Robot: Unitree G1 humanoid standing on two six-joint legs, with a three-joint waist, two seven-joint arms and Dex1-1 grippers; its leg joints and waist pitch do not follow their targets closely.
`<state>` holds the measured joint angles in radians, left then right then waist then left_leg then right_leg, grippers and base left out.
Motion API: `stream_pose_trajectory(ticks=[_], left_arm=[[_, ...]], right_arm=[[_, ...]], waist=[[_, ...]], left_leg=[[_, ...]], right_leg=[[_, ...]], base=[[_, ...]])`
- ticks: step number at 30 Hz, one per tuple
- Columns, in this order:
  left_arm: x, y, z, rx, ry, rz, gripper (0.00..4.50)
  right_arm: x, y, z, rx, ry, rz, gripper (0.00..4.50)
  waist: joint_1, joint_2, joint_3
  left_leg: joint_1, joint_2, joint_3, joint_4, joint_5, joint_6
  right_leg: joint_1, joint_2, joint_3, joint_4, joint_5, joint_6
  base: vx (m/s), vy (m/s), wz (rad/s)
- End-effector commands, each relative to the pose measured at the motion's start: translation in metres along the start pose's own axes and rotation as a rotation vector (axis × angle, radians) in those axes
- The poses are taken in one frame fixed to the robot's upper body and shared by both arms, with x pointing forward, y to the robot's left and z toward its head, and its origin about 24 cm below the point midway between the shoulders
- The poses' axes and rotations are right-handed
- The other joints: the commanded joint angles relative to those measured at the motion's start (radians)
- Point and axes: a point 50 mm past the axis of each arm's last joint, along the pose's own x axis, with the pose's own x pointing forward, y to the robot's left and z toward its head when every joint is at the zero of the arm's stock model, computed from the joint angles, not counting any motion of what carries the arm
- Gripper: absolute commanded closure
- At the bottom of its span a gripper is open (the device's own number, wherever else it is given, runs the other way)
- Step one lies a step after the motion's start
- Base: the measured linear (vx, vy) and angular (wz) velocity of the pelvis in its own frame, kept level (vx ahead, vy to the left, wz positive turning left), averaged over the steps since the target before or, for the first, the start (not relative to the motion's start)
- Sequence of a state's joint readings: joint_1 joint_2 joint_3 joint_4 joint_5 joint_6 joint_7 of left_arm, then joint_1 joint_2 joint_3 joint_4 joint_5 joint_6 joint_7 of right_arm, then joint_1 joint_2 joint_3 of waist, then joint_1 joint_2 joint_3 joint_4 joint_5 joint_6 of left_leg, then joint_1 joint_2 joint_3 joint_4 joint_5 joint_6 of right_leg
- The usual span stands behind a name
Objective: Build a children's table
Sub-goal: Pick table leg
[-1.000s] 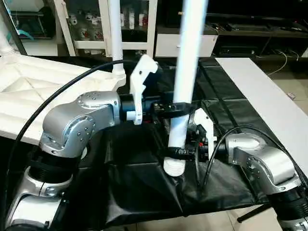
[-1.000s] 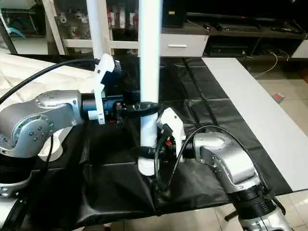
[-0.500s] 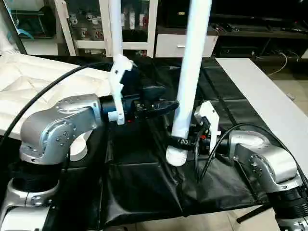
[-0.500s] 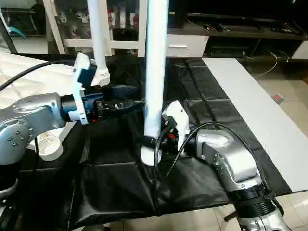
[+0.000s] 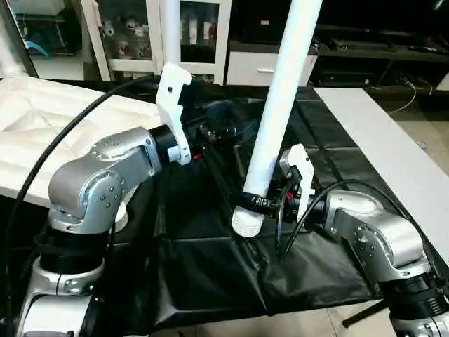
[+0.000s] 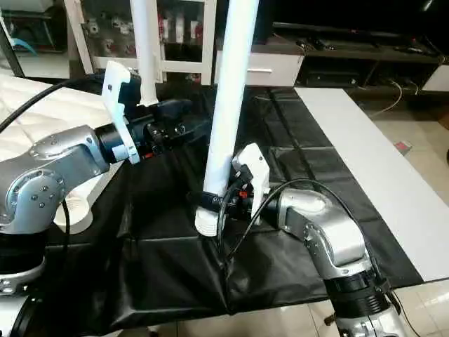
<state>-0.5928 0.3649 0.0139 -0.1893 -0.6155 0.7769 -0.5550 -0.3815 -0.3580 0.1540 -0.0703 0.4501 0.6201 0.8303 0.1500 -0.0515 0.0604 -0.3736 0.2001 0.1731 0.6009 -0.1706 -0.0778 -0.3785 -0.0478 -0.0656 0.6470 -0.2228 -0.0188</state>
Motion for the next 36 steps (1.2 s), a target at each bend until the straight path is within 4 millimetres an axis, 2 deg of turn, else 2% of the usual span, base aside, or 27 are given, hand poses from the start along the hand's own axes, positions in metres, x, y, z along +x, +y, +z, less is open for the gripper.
stream_pose_trajectory(ticks=[1,2,5,9,13,15,16,17,18,19,20,21,22,23,24,25,26,27,28,29,30,31,32,33,34,35,36], left_arm=[[-0.015,0.014,-0.003,0.067,-0.005,0.127,0.39],[-0.023,0.021,-0.006,0.154,-0.011,0.234,0.39],[-0.035,0.027,-0.014,0.236,-0.011,0.370,0.39],[-0.041,0.031,-0.025,0.306,0.010,0.499,0.39],[-0.043,0.032,-0.039,0.296,-0.016,0.620,0.39],[-0.045,0.032,-0.050,0.288,-0.028,0.685,0.39],[-0.046,0.031,-0.055,0.270,-0.043,0.719,0.39],[-0.046,0.031,-0.055,0.270,-0.043,0.719,0.39],[-0.046,0.031,-0.055,0.270,-0.043,0.719,0.39],[-0.047,0.029,-0.059,0.255,-0.045,0.725,0.39],[-0.047,0.027,-0.063,0.254,-0.042,0.730,0.39],[-0.048,0.026,-0.065,0.260,-0.038,0.734,0.39],[-0.048,0.025,-0.067,0.272,-0.032,0.741,0.39],[-0.048,0.025,-0.068,0.269,-0.030,0.740,0.39],[-0.048,0.025,-0.068,0.273,-0.030,0.743,0.39],[-0.048,0.025,-0.069,0.280,-0.031,0.747,0.39],[-0.047,0.025,-0.069,0.285,-0.035,0.750,0.39],[-0.047,0.024,-0.070,0.289,-0.039,0.752,0.39],[-0.047,0.024,-0.070,0.289,-0.039,0.752,0.39],[-0.046,0.024,-0.070,0.298,-0.041,0.755,0.39],[-0.046,0.024,-0.070,0.298,-0.041,0.755,0.39],[-0.046,0.024,-0.070,0.325,-0.041,0.764,0.39],[-0.045,0.024,-0.070,0.334,-0.031,0.776,0.39],[-0.044,0.023,-0.071,0.356,-0.022,0.786,0.39],[-0.044,0.023,-0.071,0.364,-0.019,0.789,0.39],[-0.042,0.021,-0.072,0.376,-0.012,0.782,0.39],[-0.041,0.020,-0.072,0.381,-0.012,0.776,0.39]], right_arm=[[-0.010,-0.008,0.001,-0.035,-0.020,-0.102,2.65],[-0.012,-0.016,0.002,-0.064,-0.042,-0.224,2.65],[-0.015,-0.024,0.005,-0.144,-0.107,-0.388,2.65],[-0.018,-0.025,0.001,-0.161,-0.107,-0.455,2.65],[-0.016,-0.018,-0.001,-0.083,-0.165,-0.454,2.65],[-0.013,-0.011,-0.005,-0.043,-0.207,-0.453,2.65],[-0.012,-0.007,-0.009,-0.030,-0.218,-0.459,2.65],[-0.012,-0.007,-0.009,-0.030,-0.218,-0.459,2.65],[-0.012,-0.007,-0.009,-0.030,-0.218,-0.459,2.65],[-0.011,-0.006,-0.014,-0.027,-0.217,-0.474,2.65],[-0.012,-0.006,-0.019,-0.022,-0.214,-0.498,2.65],[-0.012,-0.007,-0.020,-0.023,-0.217,-0.513,2.65],[-0.013,-0.009,-0.021,-0.025,-0.225,-0.533,2.65],[-0.013,-0.010,-0.021,-0.026,-0.227,-0.536,2.65],[-0.013,-0.010,-0.021,-0.027,-0.228,-0.539,2.65],[-0.013,-0.011,-0.020,-0.028,-0.230,-0.541,2.65],[-0.013,-0.012,-0.020,-0.027,-0.232,-0.545,2.65],[-0.014,-0.012,-0.019,-0.027,-0.232,-0.547,2.65],[-0.014,-0.012,-0.019,-0.027,-0.232,-0.547,2.65],[-0.014,-0.012,-0.019,-0.029,-0.232,-0.547,2.65],[-0.014,-0.012,-0.019,-0.029,-0.232,-0.547,2.65],[-0.015,-0.013,-0.019,-0.032,-0.233,-0.549,2.65],[-0.015,-0.014,-0.019,-0.036,-0.233,-0.549,2.65],[-0.016,-0.015,-0.019,-0.039,-0.235,-0.550,2.65],[-0.016,-0.015,-0.018,-0.040,-0.235,-0.551,2.65],[-0.016,-0.016,-0.018,-0.042,-0.237,-0.551,2.65],[-0.016,-0.017,-0.018,-0.042,-0.238,-0.552,2.65]], waist=[[0.000,0.004,-0.068],[-0.001,0.007,-0.067],[-0.009,0.009,-0.066],[-0.007,0.016,-0.065],[-0.009,0.013,-0.064],[0.001,0.010,-0.067],[0.009,0.004,-0.066],[0.018,0.001,-0.068],[0.025,-0.001,-0.070],[0.042,0.005,-0.072],[0.047,0.013,-0.070],[0.049,0.024,-0.071],[0.030,0.033,-0.066],[0.024,0.041,-0.068],[0.011,0.053,-0.068],[-0.034,0.095,-0.075],[-0.030,0.092,-0.079],[-0.034,0.081,-0.072],[-0.030,0.077,-0.074],[-0.025,0.053,-0.071],[-0.027,0.030,-0.068],[-0.020,-0.014,-0.062],[0.005,-0.091,-0.091],[-0.024,-0.015,-0.061],[-0.031,0.003,-0.060],[-0.035,0.005,-0.048],[-0.054,0.062,-0.065]], left_leg=[[0.015,0.033,-0.013,-0.069,-0.139,-0.044],[0.014,0.037,-0.017,-0.072,-0.140,-0.046],[0.017,0.035,-0.015,-0.073,-0.158,-0.059],[0.023,0.036,-0.016,-0.075,-0.198,-0.059],[0.019,0.036,-0.016,-0.076,-0.207,-0.050],[0.003,0.027,-0.008,-0.065,-0.186,0.012],[-0.007,0.022,-0.006,-0.047,-0.161,0.057],[-0.012,0.021,-0.013,-0.029,-0.146,0.080],[-0.021,0.021,-0.021,-0.006,-0.130,0.104],[-0.038,0.035,-0.047,0.042,-0.111,0.127],[-0.066,0.041,-0.071,0.070,-0.103,0.127],[-0.098,0.027,-0.093,0.062,-0.039,0.201],[-0.093,0.013,-0.097,0.031,0.001,0.263],[-0.087,0.002,-0.095,0.005,0.029,0.303],[-0.071,-0.015,-0.093,-0.030,0.063,0.351],[0.048,-0.060,-0.127,-0.090,0.112,0.479],[0.059,-0.040,-0.167,-0.066,0.151,0.537],[0.039,-0.037,-0.180,-0.073,0.195,0.555],[0.035,-0.043,-0.183,-0.087,0.212,0.545],[0.018,-0.051,-0.175,-0.110,0.130,0.478],[-0.001,-0.061,-0.179,-0.132,0.042,0.434],[-0.039,-0.091,-0.182,-0.161,-0.223,0.241],[-0.116,-0.163,-0.139,0.113,-0.321,0.078],[-0.126,-0.110,-0.181,0.298,-0.323,-0.014],[-0.143,-0.088,-0.187,0.318,-0.322,-0.091],[-0.098,-0.054,-0.175,0.272,-0.303,-0.157],[0.013,0.020,-0.232,0.133,-0.355,-0.140]], right_leg=[[0.041,-0.091,0.055,-0.082,-0.121,-0.118],[0.039,-0.092,0.056,-0.087,-0.136,-0.097],[0.034,-0.091,0.055,-0.087,-0.155,-0.091],[0.030,-0.090,0.057,-0.089,-0.172,-0.097],[0.033,-0.090,0.058,-0.090,-0.156,-0.098],[0.048,-0.126,0.078,-0.100,-0.175,-0.105],[0.057,-0.161,0.099,-0.118,-0.206,-0.109],[0.064,-0.188,0.113,-0.126,-0.226,-0.107],[0.070,-0.222,0.131,-0.138,-0.258,-0.104],[0.073,-0.287,0.166,-0.157,-0.320,-0.107],[0.079,-0.306,0.179,-0.160,-0.309,-0.154],[0.101,-0.319,0.073,-0.170,-0.274,-0.157],[0.105,-0.277,0.014,-0.167,-0.298,-0.146],[0.114,-0.235,-0.020,-0.156,-0.314,-0.137],[0.114,-0.173,-0.059,-0.128,-0.322,-0.122],[0.026,0.018,-0.135,0.045,-0.322,-0.077],[-0.060,0.037,-0.089,0.177,-0.266,0.034],[-0.068,0.037,-0.083,0.192,-0.254,0.051],[-0.062,0.042,-0.084,0.200,-0.255,0.060],[-0.055,0.048,-0.064,0.198,-0.212,0.060],[-0.042,0.048,-0.042,0.190,-0.187,0.047],[-0.035,-0.023,0.040,0.119,-0.151,-0.017],[-0.003,-0.307,0.137,-0.062,-0.073,0.056],[-0.013,-0.389,0.118,-0.121,-0.057,0.036],[0.030,-0.368,0.049,-0.103,-0.074,-0.033],[0.063,-0.269,-0.050,-0.092,-0.105,-0.193],[0.073,-0.139,-0.182,-0.034,-0.194,-0.214]], base=[[0.000,0.000,0.00],[0.000,0.000,0.00],[0.000,0.000,0.00],[0.000,0.000,0.00],[0.000,0.000,0.00],[0.000,0.000,0.00],[0.000,0.000,0.00],[0.000,0.000,0.00],[0.000,0.000,0.00],[-0.007,0.092,-0.03],[-0.007,0.092,-0.03],[0.001,0.169,0.09],[0.014,0.250,0.34],[0.014,0.250,0.34],[0.010,0.281,0.55],[0.032,0.248,0.66],[0.003,0.354,0.96],[0.002,0.219,0.62],[-0.072,0.204,0.54],[-0.043,0.098,0.25],[-0.099,0.195,0.46],[-0.126,0.171,0.53],[-0.126,0.171,0.53],[-0.131,0.183,0.56],[-0.117,0.226,0.34],[-0.117,0.226,0.34],[-0.099,0.238,0.38]])
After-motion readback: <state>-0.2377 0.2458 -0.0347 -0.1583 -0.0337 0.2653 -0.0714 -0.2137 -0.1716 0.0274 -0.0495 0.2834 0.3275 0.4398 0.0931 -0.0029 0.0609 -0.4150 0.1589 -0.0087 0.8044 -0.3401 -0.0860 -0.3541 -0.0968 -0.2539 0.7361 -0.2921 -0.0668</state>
